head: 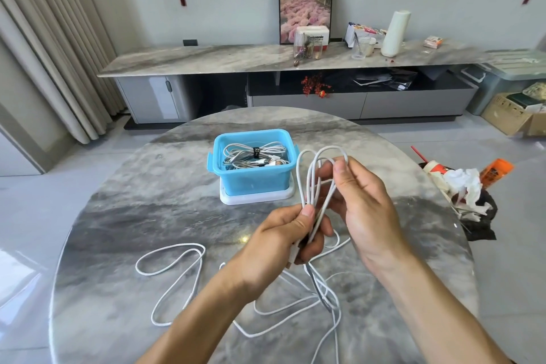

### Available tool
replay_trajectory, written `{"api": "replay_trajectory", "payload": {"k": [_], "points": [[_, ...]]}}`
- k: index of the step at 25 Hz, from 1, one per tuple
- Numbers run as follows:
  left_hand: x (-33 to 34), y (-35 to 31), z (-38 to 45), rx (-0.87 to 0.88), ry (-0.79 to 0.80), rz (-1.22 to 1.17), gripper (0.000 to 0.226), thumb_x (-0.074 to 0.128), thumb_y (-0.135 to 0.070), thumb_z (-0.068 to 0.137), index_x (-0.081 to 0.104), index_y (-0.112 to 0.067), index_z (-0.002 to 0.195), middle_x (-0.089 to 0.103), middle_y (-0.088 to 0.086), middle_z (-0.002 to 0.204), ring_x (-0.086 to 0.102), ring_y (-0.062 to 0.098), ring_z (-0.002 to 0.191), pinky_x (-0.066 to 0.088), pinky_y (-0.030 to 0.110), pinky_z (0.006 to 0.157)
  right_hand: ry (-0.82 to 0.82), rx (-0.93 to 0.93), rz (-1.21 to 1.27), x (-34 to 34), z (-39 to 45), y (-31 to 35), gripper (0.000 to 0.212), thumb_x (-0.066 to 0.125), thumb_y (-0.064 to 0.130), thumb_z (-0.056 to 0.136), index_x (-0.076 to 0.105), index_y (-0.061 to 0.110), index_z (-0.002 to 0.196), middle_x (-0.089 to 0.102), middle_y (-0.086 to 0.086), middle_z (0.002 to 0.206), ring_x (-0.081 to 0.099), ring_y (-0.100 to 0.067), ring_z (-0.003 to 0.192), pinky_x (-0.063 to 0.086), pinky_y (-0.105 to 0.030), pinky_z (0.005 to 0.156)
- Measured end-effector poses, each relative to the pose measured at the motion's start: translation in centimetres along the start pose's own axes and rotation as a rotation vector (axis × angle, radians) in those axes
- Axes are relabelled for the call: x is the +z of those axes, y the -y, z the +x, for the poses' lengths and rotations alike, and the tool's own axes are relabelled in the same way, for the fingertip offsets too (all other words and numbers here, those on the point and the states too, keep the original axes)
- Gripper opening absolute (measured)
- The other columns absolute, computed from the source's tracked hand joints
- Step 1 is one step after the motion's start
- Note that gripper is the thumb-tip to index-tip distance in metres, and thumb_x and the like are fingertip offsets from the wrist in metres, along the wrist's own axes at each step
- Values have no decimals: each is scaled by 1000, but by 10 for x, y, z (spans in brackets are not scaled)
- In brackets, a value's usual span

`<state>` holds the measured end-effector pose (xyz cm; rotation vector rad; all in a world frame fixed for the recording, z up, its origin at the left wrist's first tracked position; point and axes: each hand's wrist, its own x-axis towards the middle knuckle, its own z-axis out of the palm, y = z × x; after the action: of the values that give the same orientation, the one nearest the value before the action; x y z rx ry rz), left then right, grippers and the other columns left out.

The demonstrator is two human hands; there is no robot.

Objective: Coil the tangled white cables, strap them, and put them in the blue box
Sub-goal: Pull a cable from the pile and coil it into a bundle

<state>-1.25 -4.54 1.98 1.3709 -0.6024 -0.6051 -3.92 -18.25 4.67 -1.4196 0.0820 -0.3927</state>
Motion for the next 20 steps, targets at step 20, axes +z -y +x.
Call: {"api": "replay_trajectory", "payload": {"k": [20], "points": [[15,12,-5,-213,292,-478,19,45,-19,98,62,-10,97,40,1,63,37,12,54,37,24,53,53,374,697,-6,10,9,20,38,26,103,55,15,99,41,2,55,33,-9,33,33,-19,34]]}}
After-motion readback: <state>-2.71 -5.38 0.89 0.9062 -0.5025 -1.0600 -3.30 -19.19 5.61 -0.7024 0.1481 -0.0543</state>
